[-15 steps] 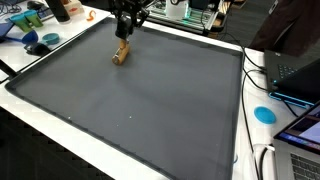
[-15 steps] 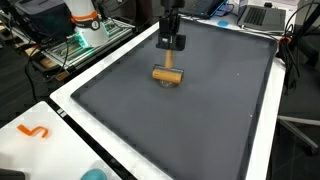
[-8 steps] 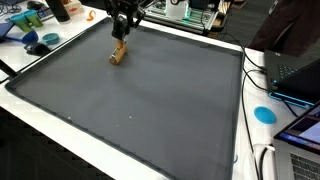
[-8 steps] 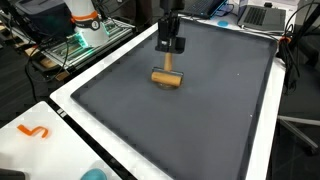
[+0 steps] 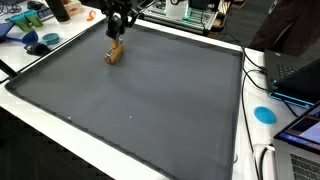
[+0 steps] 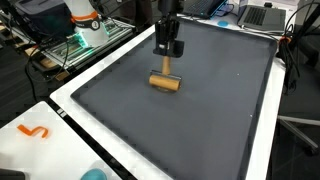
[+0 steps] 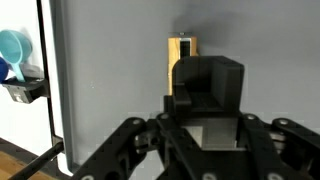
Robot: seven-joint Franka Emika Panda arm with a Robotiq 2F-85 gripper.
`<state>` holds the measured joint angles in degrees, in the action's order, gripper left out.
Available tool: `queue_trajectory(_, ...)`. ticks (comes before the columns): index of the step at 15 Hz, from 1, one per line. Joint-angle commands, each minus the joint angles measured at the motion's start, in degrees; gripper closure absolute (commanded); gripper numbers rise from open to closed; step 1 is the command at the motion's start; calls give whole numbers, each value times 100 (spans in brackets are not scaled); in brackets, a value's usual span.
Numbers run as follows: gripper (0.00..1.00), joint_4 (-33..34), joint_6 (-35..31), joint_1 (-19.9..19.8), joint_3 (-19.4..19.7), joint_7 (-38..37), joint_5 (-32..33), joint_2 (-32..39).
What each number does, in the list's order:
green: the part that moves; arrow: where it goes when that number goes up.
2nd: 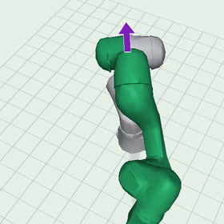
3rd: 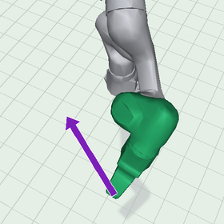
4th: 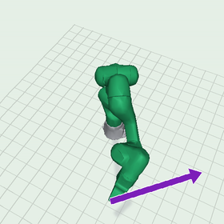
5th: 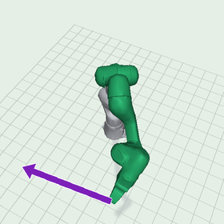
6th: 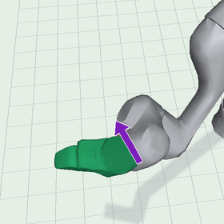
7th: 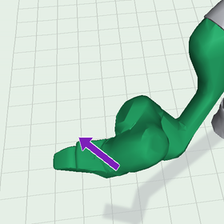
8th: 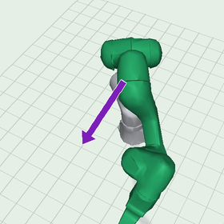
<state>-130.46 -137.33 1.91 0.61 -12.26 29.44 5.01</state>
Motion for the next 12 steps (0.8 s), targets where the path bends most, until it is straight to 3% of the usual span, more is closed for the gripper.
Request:
queue_trajectory(1, 76, 8, -61, -79, 120, -66, 198, 318)
queue_trajectory(12, 76, 96, 214, -114, 329, -328, 696, 442)
